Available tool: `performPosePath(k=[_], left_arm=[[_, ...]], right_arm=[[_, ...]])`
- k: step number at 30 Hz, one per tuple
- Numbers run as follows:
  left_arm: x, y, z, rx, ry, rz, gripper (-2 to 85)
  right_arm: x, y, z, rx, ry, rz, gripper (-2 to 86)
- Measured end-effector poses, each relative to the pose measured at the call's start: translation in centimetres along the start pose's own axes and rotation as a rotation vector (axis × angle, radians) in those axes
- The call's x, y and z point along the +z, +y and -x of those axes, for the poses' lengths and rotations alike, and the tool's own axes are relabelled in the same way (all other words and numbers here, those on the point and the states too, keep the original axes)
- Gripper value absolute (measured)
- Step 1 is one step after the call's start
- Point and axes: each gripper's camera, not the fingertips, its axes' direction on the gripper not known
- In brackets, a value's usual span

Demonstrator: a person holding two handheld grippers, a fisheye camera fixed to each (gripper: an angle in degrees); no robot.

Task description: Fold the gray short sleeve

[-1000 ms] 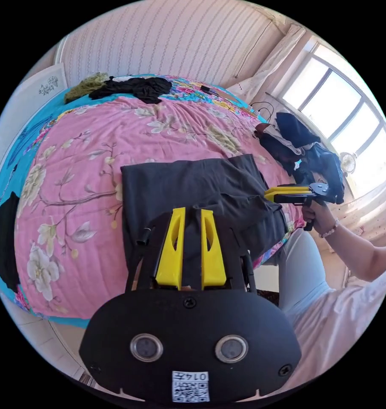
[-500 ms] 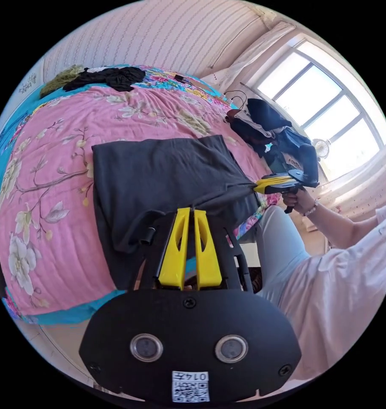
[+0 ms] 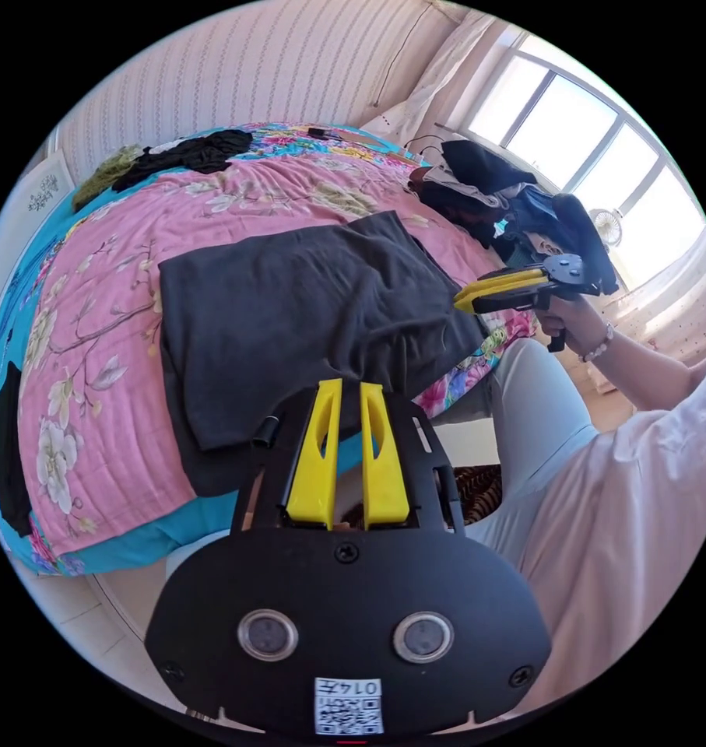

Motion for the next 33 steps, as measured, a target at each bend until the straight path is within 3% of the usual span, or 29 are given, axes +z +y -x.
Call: performPosePath(k=[5, 10, 17, 20, 28, 33], left_arm=[[3.5, -0.3, -1.0, 0.015, 0.02, 0.084, 4.8], [5.1, -0.1, -2.0, 0.021, 0.006, 0.126, 4.9], [5.5, 0.1, -3.4, 0.046, 0.016, 0.14, 5.0], [4.4, 0.2, -3.7, 0.041, 0.013, 0.12, 5.0], [5.1, -0.2, -4.6, 0.016, 0.009, 0.09, 4.9], [6.5, 0.1, -5.3, 0.029, 0.002, 0.12, 4.9]], right_arm=[[1.1, 1.5, -3.6, 0.228, -0.07, 0.004, 7.9], [0.7, 1.6, -4.0, 0.216, -0.153, 0.011, 2.1], [0.2, 1.7, -5.4, 0.24, -0.17, 0.019, 1.4], [-0.2, 2.1, -3.9, 0.265, -0.073, 0.007, 1.8], [4.2, 1.2, 3.4, 0.14, -0.255, 0.077, 5.6], [4.4, 1.2, 4.0, 0.104, -0.234, 0.138, 1.0]])
